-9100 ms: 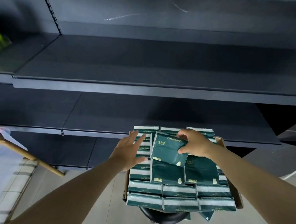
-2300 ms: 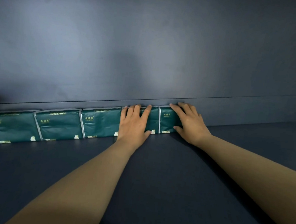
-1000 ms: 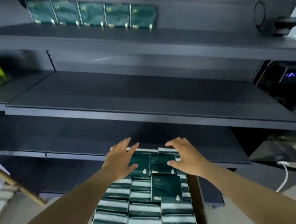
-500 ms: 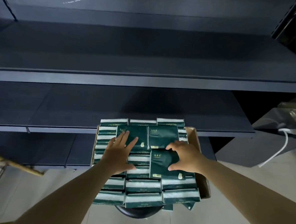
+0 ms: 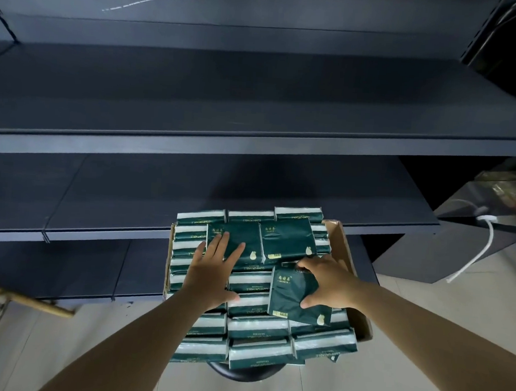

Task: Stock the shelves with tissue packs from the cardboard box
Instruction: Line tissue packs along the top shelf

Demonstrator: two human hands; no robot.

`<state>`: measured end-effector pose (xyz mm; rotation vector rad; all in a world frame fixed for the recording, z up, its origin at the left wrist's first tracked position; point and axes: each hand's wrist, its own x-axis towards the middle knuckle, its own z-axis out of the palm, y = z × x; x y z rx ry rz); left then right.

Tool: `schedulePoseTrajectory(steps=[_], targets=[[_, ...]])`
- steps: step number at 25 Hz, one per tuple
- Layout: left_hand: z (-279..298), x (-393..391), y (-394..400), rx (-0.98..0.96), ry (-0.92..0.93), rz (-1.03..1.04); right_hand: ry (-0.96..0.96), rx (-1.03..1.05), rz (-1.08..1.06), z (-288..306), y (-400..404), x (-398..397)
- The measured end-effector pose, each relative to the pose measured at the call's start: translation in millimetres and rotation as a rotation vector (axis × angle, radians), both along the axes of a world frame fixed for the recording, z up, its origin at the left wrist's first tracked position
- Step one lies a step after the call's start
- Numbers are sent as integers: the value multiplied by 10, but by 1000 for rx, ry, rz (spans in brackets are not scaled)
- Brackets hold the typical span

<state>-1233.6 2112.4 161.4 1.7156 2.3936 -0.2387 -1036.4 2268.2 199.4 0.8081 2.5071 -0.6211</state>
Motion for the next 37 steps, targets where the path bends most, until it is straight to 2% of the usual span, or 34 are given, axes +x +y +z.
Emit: schedulePoseTrajectory(steps=[4, 8, 11, 16, 25, 32, 37], targets=[[116, 13, -15, 36, -50, -2, 147, -158, -125, 47, -64, 27], [486, 12, 21, 101, -92, -69, 229, -125, -107, 434, -119, 24], [975, 19, 118, 193, -89, -125, 336, -32, -106, 1020, -86, -13], [2055, -9, 334, 412, -81, -74, 579, 86, -109, 2239, 22, -26], [3702, -296, 889, 831, 134, -120, 898, 300, -22, 3880, 409, -132], [4374, -836, 1718, 968, 261, -26, 1067, 418, 41, 4457, 1318, -757], [4359, -1394, 2469, 913, 250, 153, 1120, 499, -16, 4305, 2184, -1581]])
